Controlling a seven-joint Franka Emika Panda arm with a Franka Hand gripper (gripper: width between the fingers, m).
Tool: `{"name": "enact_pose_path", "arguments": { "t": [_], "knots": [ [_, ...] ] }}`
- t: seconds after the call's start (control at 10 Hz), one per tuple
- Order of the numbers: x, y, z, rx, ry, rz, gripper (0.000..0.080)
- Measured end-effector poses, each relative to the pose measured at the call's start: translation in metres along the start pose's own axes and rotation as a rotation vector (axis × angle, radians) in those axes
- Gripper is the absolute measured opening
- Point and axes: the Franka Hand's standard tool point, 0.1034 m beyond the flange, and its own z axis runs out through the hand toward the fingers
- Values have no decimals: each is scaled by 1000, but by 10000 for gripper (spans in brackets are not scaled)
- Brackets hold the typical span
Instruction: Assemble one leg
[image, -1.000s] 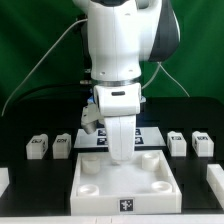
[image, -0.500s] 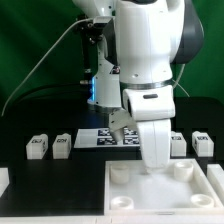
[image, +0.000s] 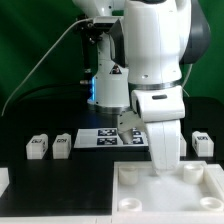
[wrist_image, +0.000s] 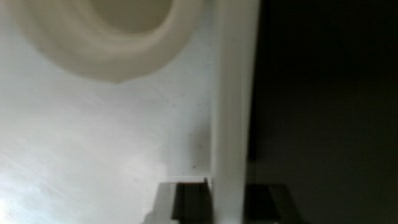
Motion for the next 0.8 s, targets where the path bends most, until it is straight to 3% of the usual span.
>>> {"name": "enact_pose_path", "arguments": {
  "t": [0.2, 0.3, 0.4, 0.6, 0.7, 0.8],
  "knots": [
    [0, 0, 0, 0, 0, 4, 60],
    [-1, 0, 0, 0, 0, 5, 145],
    [-1, 0, 0, 0, 0, 6, 145],
    [-1, 0, 0, 0, 0, 7, 486],
    [-2, 0, 0, 0, 0, 7, 595],
    [-2, 0, 0, 0, 0, 7, 633]
  ]
}}
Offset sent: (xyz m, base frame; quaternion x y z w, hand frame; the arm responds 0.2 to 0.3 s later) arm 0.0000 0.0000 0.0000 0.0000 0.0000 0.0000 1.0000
